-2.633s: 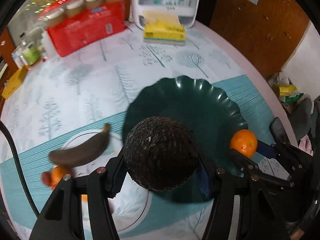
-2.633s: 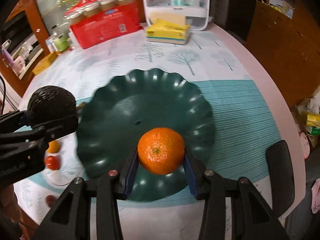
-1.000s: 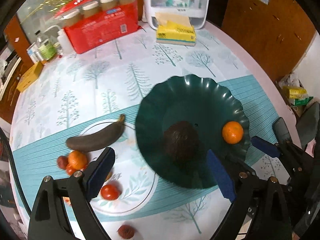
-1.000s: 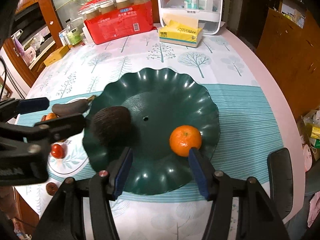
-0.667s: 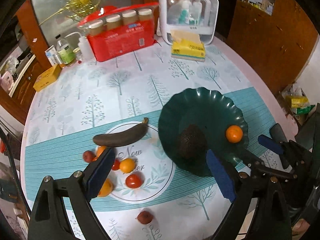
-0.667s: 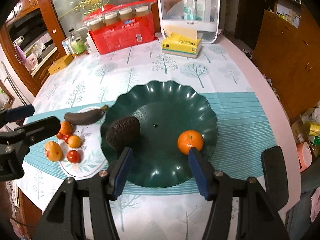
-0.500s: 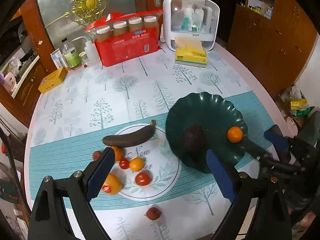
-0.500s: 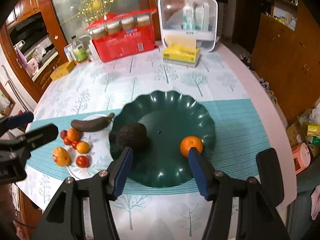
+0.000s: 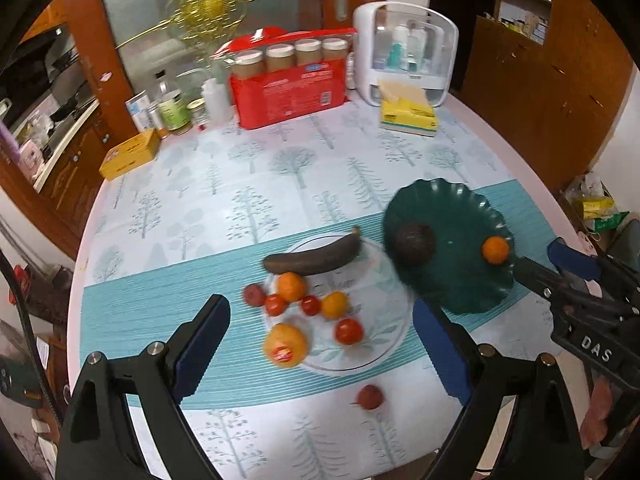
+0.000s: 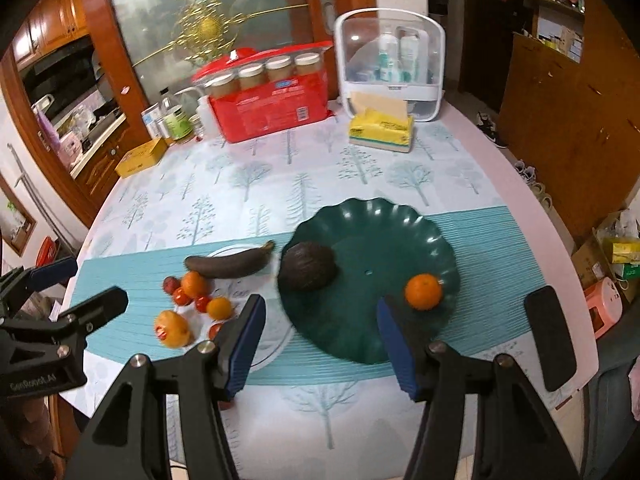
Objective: Organize fruits
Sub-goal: 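Grasp the grapefruit with the left tool while the right tool grasps the wrinkled red fruit, then place grapefruit and wrinkled red fruit into the green bowl, open both tools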
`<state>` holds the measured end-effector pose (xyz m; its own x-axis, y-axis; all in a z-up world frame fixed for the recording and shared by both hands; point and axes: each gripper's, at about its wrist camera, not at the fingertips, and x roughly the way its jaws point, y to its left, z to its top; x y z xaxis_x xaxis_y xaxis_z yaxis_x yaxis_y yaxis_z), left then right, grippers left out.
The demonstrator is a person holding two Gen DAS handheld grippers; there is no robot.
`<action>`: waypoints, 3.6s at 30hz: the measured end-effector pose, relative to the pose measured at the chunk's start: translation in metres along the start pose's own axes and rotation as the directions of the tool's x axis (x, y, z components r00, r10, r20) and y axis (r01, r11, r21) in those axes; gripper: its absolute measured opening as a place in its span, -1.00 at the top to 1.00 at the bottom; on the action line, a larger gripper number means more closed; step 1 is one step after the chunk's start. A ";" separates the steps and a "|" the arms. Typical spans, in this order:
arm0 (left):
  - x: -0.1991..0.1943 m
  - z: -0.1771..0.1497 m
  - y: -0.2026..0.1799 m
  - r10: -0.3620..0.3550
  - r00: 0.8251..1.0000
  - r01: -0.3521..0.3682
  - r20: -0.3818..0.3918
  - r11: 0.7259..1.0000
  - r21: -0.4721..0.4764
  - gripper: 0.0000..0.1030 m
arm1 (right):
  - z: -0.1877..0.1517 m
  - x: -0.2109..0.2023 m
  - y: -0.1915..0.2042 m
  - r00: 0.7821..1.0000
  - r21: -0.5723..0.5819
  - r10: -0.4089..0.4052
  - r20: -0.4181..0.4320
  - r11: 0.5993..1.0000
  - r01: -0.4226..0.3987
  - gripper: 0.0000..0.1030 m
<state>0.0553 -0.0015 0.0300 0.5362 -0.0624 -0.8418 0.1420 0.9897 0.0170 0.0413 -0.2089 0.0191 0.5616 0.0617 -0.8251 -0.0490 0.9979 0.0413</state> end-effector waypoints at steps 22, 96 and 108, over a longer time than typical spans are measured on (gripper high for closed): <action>0.100 -0.065 0.079 -0.095 0.961 0.093 -0.261 0.995 -0.023 -0.79 | -0.076 0.077 0.094 0.973 -0.042 0.053 -0.226 0.997 -0.064 -0.14; 0.145 0.082 -0.169 -0.127 0.987 0.128 -0.102 0.992 0.008 0.09 | 0.034 0.105 -0.115 0.992 -0.151 0.065 -0.108 0.985 -0.081 0.41; 0.222 0.098 -0.194 -0.058 0.973 0.064 -0.225 0.998 0.019 0.09 | 0.050 0.177 -0.131 0.975 -0.207 0.099 -0.198 0.968 -0.141 0.41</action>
<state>0.2287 -0.2197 -0.1075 0.3263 -0.0892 -0.9411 0.1915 0.9811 -0.0266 0.1887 -0.3277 -0.1037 0.3792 0.1561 -0.9120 -0.2977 0.9538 0.0394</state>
